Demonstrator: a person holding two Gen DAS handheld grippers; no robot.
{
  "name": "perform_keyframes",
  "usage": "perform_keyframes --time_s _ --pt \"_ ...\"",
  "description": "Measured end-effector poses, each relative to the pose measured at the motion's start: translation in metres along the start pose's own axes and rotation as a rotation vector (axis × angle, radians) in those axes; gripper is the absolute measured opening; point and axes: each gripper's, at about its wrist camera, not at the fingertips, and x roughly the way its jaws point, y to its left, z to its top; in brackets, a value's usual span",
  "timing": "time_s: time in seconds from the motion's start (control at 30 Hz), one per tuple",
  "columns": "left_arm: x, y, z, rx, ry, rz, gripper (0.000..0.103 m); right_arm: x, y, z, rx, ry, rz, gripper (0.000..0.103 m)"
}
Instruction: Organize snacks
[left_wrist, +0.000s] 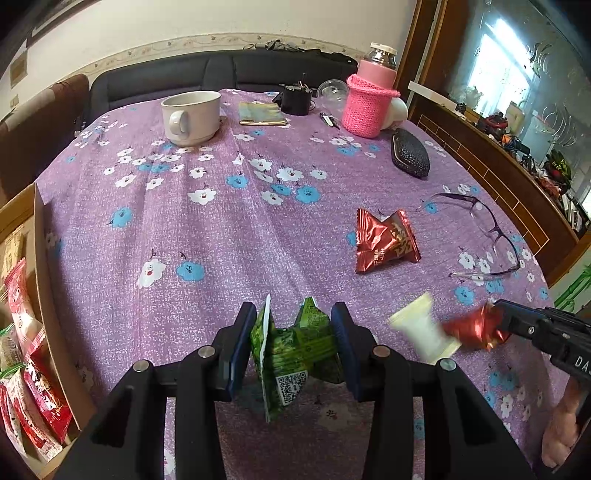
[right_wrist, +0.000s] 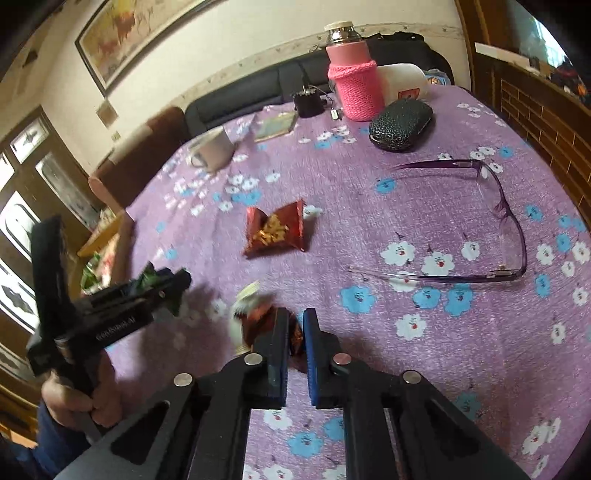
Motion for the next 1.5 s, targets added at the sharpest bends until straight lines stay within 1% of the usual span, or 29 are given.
perform_keyframes --time_s 0.03,0.23,0.3,0.4,0.43,0.47,0.5,0.53,0.57,0.67,0.8,0.9,0.93,0.97,1.03,1.13,1.2,1.23,1.33,1.37,1.4,1.43,1.5 --pt "0.0 0.0 0.0 -0.001 0.0 0.0 0.041 0.001 0.0 0.0 0.003 0.005 0.009 0.005" --pt "0.0 0.0 -0.001 -0.001 -0.002 0.0 0.041 0.007 0.004 -0.002 0.002 0.024 0.031 0.005" --pt "0.0 0.001 -0.001 -0.002 -0.002 0.001 0.041 0.004 0.007 -0.001 -0.018 0.011 0.028 0.005" --pt "0.0 0.001 -0.001 -0.007 0.0 0.001 0.041 -0.008 0.005 0.003 -0.022 -0.034 0.023 0.007" --pt "0.0 0.001 -0.001 -0.006 0.0 0.0 0.041 -0.011 0.002 0.004 -0.022 -0.035 0.03 0.013" --pt "0.001 0.001 -0.001 -0.005 0.002 0.002 0.041 -0.012 -0.001 0.005 -0.016 -0.034 0.028 0.025" --pt "0.001 0.001 -0.001 -0.003 0.003 0.004 0.041 -0.012 -0.004 0.006 -0.01 -0.029 0.022 0.031" --pt "0.002 0.0 -0.001 0.0 0.007 0.004 0.041 -0.01 -0.006 0.005 -0.006 -0.015 0.015 0.045" --pt "0.002 0.0 -0.001 0.003 0.009 0.004 0.041 -0.007 -0.008 0.005 -0.006 0.007 0.014 0.055" --pt "0.002 0.0 -0.001 0.005 0.008 0.002 0.041 -0.001 -0.007 0.002 -0.014 0.057 0.053 0.055" --pt "0.002 0.002 -0.001 -0.004 0.011 0.001 0.041 0.005 -0.008 -0.01 -0.011 0.119 0.051 0.055" --pt "0.002 0.003 0.0 -0.009 0.015 -0.007 0.041 -0.001 -0.008 -0.019 -0.03 0.116 0.055 0.055" --pt "0.002 0.002 0.0 -0.008 0.013 -0.009 0.041 -0.002 -0.007 -0.022 -0.038 0.117 0.047 0.061" --pt "0.0 0.001 0.0 -0.005 0.008 -0.011 0.041 -0.001 -0.007 -0.025 -0.032 0.121 0.047 0.064" --pt "-0.001 0.0 0.0 0.0 0.003 -0.015 0.041 0.001 -0.001 -0.033 -0.038 0.136 0.034 0.064" --pt "-0.002 0.0 0.0 -0.003 0.001 -0.018 0.041 -0.005 0.016 -0.046 -0.086 0.154 0.031 0.064" --pt "-0.003 0.002 0.001 -0.011 0.0 -0.021 0.041 -0.011 0.03 -0.057 -0.128 0.183 0.068 0.064" --pt "-0.003 0.003 0.001 -0.014 0.0 -0.023 0.041 -0.016 0.039 -0.063 -0.162 0.194 0.096 0.064" --pt "-0.003 0.004 0.001 -0.019 0.001 -0.027 0.041 -0.028 0.056 -0.075 -0.254 0.217 0.143 0.064" --pt "-0.004 0.004 0.001 -0.018 0.0 -0.028 0.041 -0.033 0.06 -0.076 -0.29 0.203 0.141 0.064" --pt "-0.004 0.003 0.001 -0.016 -0.001 -0.028 0.041 -0.037 0.06 -0.074 -0.308 0.187 0.117 0.064" --pt "-0.005 0.003 0.001 -0.015 -0.002 -0.029 0.041 -0.039 0.058 -0.071 -0.316 0.17 0.084 0.064" --pt "-0.005 0.002 0.001 -0.014 -0.004 -0.03 0.041 -0.041 0.051 -0.061 -0.321 0.126 0.05 0.064"
